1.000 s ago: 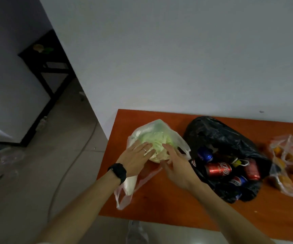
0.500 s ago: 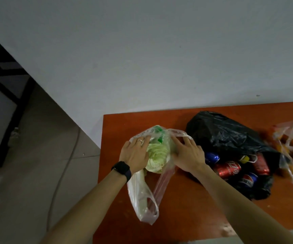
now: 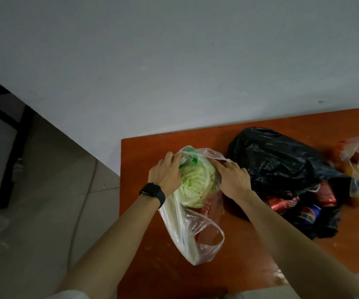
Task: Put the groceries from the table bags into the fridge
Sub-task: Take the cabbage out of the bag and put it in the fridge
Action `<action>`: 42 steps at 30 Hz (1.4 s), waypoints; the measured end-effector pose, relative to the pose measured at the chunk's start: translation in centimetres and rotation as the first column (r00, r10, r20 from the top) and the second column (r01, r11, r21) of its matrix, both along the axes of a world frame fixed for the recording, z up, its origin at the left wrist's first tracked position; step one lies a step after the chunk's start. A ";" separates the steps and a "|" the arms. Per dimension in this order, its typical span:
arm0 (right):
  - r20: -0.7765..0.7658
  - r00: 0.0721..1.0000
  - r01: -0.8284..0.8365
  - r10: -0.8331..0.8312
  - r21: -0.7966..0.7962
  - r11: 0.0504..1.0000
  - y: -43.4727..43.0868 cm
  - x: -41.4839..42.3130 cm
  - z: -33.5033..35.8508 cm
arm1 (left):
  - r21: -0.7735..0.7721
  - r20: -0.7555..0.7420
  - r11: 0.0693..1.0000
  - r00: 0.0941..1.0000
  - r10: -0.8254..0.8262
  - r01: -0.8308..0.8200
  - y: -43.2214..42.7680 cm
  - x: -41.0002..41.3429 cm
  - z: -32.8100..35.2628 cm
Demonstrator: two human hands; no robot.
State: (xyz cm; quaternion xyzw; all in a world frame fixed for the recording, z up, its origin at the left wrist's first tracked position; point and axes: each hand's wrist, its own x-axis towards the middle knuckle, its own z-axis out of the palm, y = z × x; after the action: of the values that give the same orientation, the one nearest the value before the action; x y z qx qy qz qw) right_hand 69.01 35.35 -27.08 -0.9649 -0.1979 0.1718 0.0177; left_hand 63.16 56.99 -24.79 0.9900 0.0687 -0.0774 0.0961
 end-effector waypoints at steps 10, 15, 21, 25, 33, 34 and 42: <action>0.332 0.932 0.038 -0.147 0.315 0.948 1.5 -6.4 2.3 | 0.240 0.143 0.962 0.975 -0.170 0.132 0.5 2.1 0.1; -0.002 0.993 0.108 -0.115 0.361 0.926 0.4 -2.0 0.3 | 0.242 0.152 0.932 0.938 -0.311 0.269 0.6 4.4 0.0; -0.230 0.955 0.270 -0.185 0.430 0.862 -1.5 3.1 -0.4 | 0.022 0.017 0.981 0.981 -0.194 0.194 -0.6 7.4 -0.8; -0.313 0.928 0.330 -0.204 0.431 0.840 -2.4 4.7 -1.1 | -0.027 -0.046 0.971 0.970 -0.240 0.239 0.5 8.9 -1.7; -0.108 0.990 0.106 -0.093 0.127 0.986 -1.8 5.4 -1.9 | -0.078 -0.152 0.967 0.956 -0.250 0.241 2.3 10.1 -2.7; -0.107 0.990 0.107 -0.095 0.115 0.988 -1.6 5.8 -2.0 | -0.101 -0.160 0.977 0.966 -0.202 0.188 2.3 10.4 -2.9; -0.026 0.979 0.189 -0.202 0.484 0.854 -0.9 7.2 -0.7 | -0.384 -0.225 0.912 0.972 0.061 -0.146 2.5 12.1 -4.5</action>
State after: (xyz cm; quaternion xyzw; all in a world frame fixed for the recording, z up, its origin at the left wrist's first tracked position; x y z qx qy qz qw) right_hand 76.25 34.45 -27.82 -0.9470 -0.1356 0.1016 0.2730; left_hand 75.30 59.51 -29.26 0.9311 0.1137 -0.1880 0.2913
